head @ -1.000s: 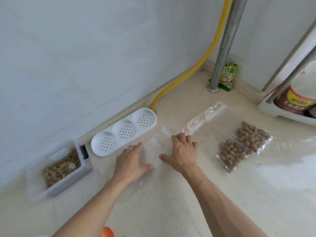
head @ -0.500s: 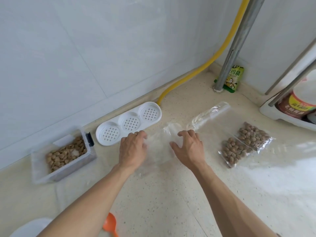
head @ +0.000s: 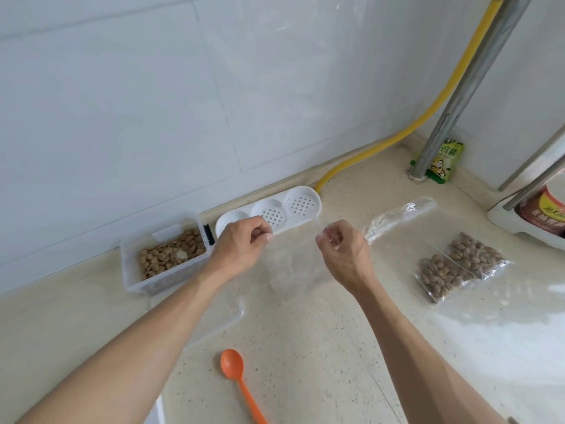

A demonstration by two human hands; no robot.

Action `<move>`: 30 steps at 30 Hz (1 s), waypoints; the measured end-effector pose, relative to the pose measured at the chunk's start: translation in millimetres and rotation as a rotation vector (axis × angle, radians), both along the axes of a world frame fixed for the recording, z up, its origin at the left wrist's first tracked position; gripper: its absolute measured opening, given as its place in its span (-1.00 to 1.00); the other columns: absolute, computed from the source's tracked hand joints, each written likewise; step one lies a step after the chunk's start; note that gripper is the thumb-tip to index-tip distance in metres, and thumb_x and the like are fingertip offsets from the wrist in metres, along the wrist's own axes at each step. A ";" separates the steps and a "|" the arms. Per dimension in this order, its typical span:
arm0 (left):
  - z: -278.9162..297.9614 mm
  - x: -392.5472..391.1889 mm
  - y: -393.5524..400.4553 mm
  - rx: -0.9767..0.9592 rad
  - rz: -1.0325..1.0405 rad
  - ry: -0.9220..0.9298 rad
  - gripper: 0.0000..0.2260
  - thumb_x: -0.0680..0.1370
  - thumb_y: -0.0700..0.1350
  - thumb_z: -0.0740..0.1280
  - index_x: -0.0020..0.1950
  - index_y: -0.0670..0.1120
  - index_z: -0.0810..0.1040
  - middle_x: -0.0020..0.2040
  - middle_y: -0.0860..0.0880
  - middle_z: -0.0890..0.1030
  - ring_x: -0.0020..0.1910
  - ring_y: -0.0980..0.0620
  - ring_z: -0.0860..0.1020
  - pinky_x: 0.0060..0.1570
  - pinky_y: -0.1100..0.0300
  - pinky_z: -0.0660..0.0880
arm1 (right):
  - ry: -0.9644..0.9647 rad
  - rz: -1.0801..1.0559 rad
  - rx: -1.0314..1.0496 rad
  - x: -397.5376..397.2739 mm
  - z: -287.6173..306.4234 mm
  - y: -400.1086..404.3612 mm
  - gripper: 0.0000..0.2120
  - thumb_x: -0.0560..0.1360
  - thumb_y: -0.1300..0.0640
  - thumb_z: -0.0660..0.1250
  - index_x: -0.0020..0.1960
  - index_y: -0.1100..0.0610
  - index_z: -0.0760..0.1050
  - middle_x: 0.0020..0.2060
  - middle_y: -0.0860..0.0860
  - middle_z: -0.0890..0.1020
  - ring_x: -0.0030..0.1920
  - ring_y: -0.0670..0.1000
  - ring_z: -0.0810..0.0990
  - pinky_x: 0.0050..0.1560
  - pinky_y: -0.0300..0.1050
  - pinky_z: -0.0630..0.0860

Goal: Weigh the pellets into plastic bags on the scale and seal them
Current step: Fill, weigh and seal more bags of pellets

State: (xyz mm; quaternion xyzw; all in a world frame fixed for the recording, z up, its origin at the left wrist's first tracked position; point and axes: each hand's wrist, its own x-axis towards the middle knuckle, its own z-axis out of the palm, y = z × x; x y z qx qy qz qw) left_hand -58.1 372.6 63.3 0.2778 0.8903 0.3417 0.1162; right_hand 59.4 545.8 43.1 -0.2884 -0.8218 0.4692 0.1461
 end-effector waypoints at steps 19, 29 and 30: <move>2.8 61.6 -337.2 -0.209 0.204 -0.204 -0.82 0.47 -0.21 0.39 -0.03 0.06 0.57 -0.27 0.10 0.61 -0.20 0.11 0.58 -0.20 0.29 0.45 | -0.225 0.199 -0.319 52.7 2.4 -275.0 -0.90 0.54 0.13 0.39 -0.11 0.14 0.60 -0.38 0.02 0.67 -0.38 -0.05 0.56 -0.29 -0.13 0.54; -21.4 64.2 -381.4 -0.154 0.366 -0.077 -0.60 0.52 -0.19 0.34 0.34 -0.04 0.40 0.26 -0.08 0.41 0.07 -0.05 0.53 0.14 0.06 0.45 | -0.294 0.108 -0.174 45.3 -20.3 -339.4 -0.64 0.53 0.32 0.25 0.31 0.19 0.46 -0.28 0.11 0.62 -0.27 0.05 0.61 -0.22 -0.15 0.57; -22.8 64.8 -381.9 -0.166 0.367 -0.071 -0.57 0.53 -0.16 0.33 0.38 -0.04 0.36 0.30 -0.09 0.37 0.09 -0.05 0.52 0.15 0.04 0.46 | -0.298 0.101 -0.157 44.1 -21.3 -339.7 -0.64 0.54 0.32 0.24 0.33 0.19 0.44 -0.34 0.05 0.56 -0.33 -0.01 0.55 -0.31 -0.21 0.51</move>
